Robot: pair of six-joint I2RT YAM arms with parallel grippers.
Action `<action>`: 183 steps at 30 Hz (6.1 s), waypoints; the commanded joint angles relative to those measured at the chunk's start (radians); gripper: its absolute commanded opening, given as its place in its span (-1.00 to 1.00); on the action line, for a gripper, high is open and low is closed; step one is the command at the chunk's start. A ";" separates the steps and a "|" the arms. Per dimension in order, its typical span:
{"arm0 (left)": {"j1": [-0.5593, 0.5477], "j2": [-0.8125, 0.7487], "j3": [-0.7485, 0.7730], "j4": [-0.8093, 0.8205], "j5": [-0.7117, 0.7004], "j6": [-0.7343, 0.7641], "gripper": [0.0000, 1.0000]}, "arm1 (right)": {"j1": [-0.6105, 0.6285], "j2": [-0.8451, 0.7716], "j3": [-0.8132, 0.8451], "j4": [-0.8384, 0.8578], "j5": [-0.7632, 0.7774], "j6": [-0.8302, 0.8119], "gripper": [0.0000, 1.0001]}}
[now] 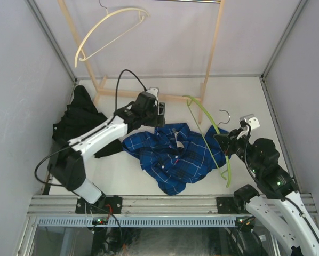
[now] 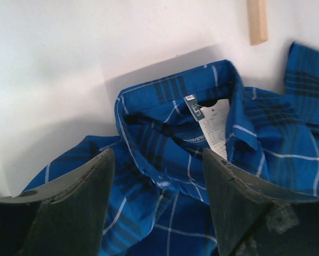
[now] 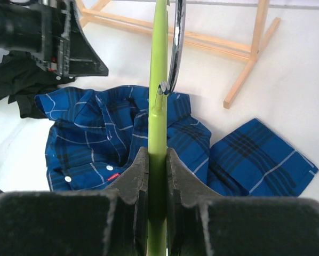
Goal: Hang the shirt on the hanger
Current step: Hang the shirt on the hanger.
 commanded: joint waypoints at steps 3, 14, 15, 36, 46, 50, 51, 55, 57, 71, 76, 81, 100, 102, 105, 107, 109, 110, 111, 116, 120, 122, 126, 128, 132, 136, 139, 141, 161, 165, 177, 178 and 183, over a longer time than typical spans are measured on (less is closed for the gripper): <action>-0.012 0.157 0.127 -0.071 -0.041 -0.006 0.30 | -0.002 -0.033 -0.006 0.026 0.047 0.035 -1.00; -0.016 0.254 0.120 -0.092 -0.079 0.007 0.13 | -0.003 -0.038 -0.009 0.030 0.023 0.045 -1.00; -0.016 0.267 0.121 -0.091 -0.072 0.007 0.11 | -0.002 -0.039 -0.009 0.031 0.024 0.049 -1.00; -0.014 0.098 0.256 -0.170 -0.071 0.173 -0.99 | -0.001 -0.150 0.011 0.103 -0.025 0.052 -1.00; -0.014 -0.141 0.323 -0.191 -0.240 0.425 -0.99 | -0.002 -0.147 0.116 0.035 -0.314 -0.084 -1.00; -0.014 -0.191 0.308 -0.157 -0.250 0.492 -0.99 | -0.001 -0.102 0.133 0.007 -0.426 -0.131 -1.00; -0.014 -0.202 0.298 -0.148 -0.243 0.508 -1.00 | -0.001 -0.091 0.133 0.007 -0.453 -0.137 -1.00; -0.014 -0.235 0.240 -0.102 -0.185 0.527 -1.00 | -0.001 -0.044 0.139 0.012 -0.502 -0.148 -1.00; -0.014 -0.256 0.202 -0.071 -0.142 0.523 -0.99 | -0.002 -0.020 0.139 0.019 -0.512 -0.153 -1.00; -0.015 -0.291 0.110 -0.031 0.010 0.491 -0.99 | 0.044 0.125 0.124 0.109 -0.433 -0.134 -1.00; -0.016 -0.299 0.100 -0.041 -0.026 0.499 -1.00 | 0.066 0.134 0.123 0.099 -0.369 -0.140 -1.00; -0.019 -0.303 0.089 -0.044 -0.033 0.503 -0.99 | 0.071 0.154 0.123 0.114 -0.348 -0.140 -1.00; -0.135 -0.320 0.072 -0.049 0.046 0.536 -0.99 | 0.135 0.320 0.060 0.444 -0.404 -0.052 -1.00; -0.145 -0.338 0.056 -0.028 0.068 0.536 -0.99 | 0.135 0.350 0.059 0.479 -0.440 -0.054 -1.00; -0.159 -0.360 0.036 -0.003 0.115 0.536 -0.99 | 0.138 0.391 0.049 0.532 -0.458 -0.041 -1.00; -0.166 -0.374 0.023 0.012 0.141 0.536 -0.99 | 0.141 0.408 0.038 0.570 -0.453 -0.032 -1.00; -0.170 -0.383 0.015 0.023 0.161 0.536 -0.99 | 0.141 0.420 0.016 0.621 -0.444 -0.015 -1.00; -0.171 -0.382 0.014 0.024 0.175 0.534 -0.99 | 0.141 0.424 0.006 0.650 -0.441 -0.007 -1.00; -0.173 -0.384 0.015 0.026 0.185 0.532 -0.99 | 0.141 0.427 -0.005 0.674 -0.442 0.000 -1.00; -0.180 -0.378 0.014 0.032 0.224 0.524 -0.99 | 0.142 0.469 -0.026 0.784 -0.475 0.026 -1.00; -0.186 -0.373 0.012 0.038 0.263 0.521 -0.99 | 0.145 0.511 -0.028 0.848 -0.502 0.054 -1.00; -0.191 -0.373 0.008 0.042 0.281 0.519 -0.99 | 0.148 0.524 -0.031 0.875 -0.497 0.066 -1.00; -0.204 -0.365 0.004 0.050 0.305 0.515 -0.99 | 0.160 0.498 -0.083 0.982 -0.420 0.110 -1.00; -0.212 -0.358 0.005 0.050 0.316 0.511 -0.99 | 0.163 0.488 -0.102 1.015 -0.389 0.121 -1.00; -0.224 -0.341 0.008 0.050 0.342 0.504 -0.99 | 0.173 0.515 -0.105 1.052 -0.399 0.143 -1.00; -0.234 -0.339 0.005 0.060 0.371 0.498 -0.99 | 0.207 0.561 -0.136 1.161 -0.376 0.185 -1.00; -0.248 -0.340 0.000 0.065 0.381 0.496 -0.99 | 0.238 0.584 -0.165 1.258 -0.308 0.201 -1.00; -0.255 -0.341 -0.001 0.067 0.394 0.498 -0.99 | 0.257 0.597 -0.173 1.288 -0.263 0.194 -1.00; -0.285 -0.404 -0.040 0.127 0.443 0.501 -0.82 | 0.354 0.603 -0.197 1.627 0.010 0.035 -1.00; -0.285 -0.432 -0.067 0.168 0.456 0.486 -0.11 | 0.352 0.536 -0.152 1.584 0.025 -0.034 -1.00; -0.283 -0.554 -0.166 0.293 0.490 0.489 0.56 | 0.299 0.330 -0.013 1.412 0.025 -0.200 -1.00; -0.282 -0.562 -0.172 0.299 0.484 0.492 0.57 | 0.293 0.315 -0.001 1.395 0.018 -0.211 -1.00; -0.279 -0.573 -0.185 0.314 0.460 0.493 0.58 | 0.288 0.243 0.045 1.359 -0.008 -0.266 -1.00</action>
